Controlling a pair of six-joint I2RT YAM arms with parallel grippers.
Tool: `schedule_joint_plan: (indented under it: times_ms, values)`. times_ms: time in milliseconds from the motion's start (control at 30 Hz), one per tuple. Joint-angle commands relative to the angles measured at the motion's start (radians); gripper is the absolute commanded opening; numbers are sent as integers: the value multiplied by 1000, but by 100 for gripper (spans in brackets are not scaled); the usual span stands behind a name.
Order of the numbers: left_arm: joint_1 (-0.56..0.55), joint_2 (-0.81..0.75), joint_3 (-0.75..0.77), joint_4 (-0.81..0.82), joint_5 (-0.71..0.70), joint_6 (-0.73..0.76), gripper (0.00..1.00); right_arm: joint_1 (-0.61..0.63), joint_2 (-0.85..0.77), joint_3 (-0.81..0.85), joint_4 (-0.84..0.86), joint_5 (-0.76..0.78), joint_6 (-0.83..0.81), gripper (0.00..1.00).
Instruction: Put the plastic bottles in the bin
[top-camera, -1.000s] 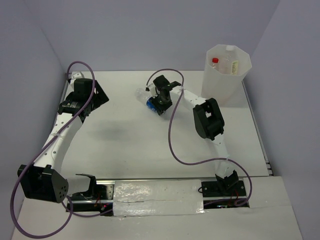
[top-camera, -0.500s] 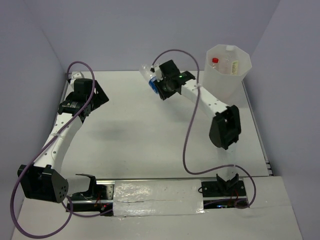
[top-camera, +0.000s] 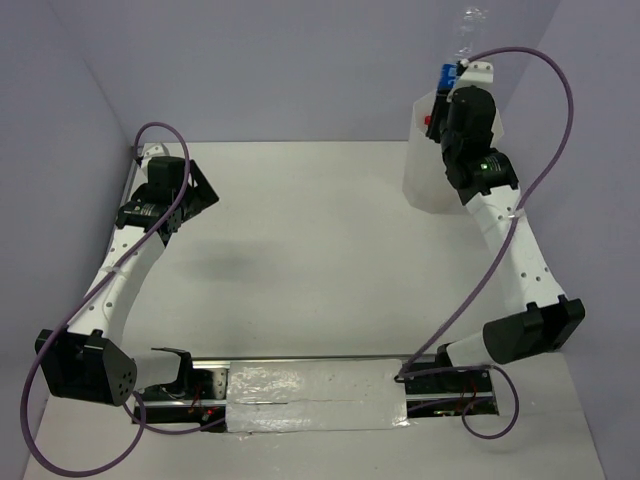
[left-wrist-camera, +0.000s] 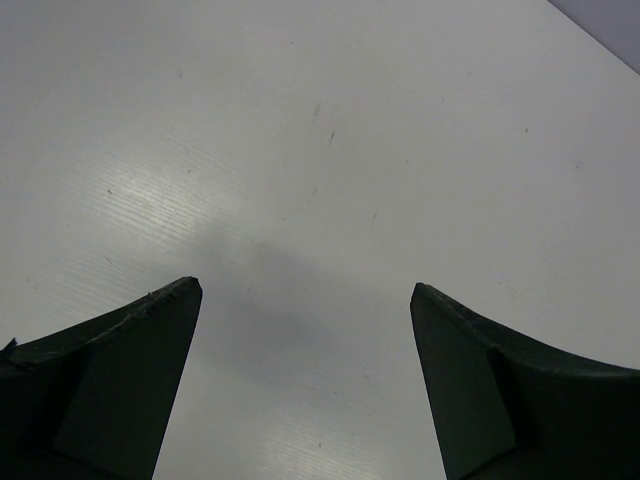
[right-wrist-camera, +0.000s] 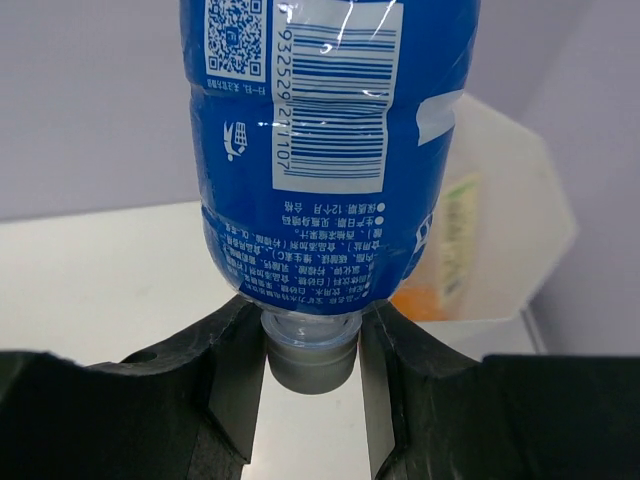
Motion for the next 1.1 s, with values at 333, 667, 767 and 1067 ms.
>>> schedule_joint_plan:
  times_ms: [333,667,767,1067]
  values:
    - [7,2,11,39,0,19,100,-135,267,94,154,141,36,5]
    - [7,8,15,31,-12,25,99,-144,356,130,165,162,37,6]
    - [7,7,11,31,-13,25,100,-143,353,113,162,165,49,16]
    - [7,-9,5,27,-9,22,99,-143,286,111,131,159,83,89]
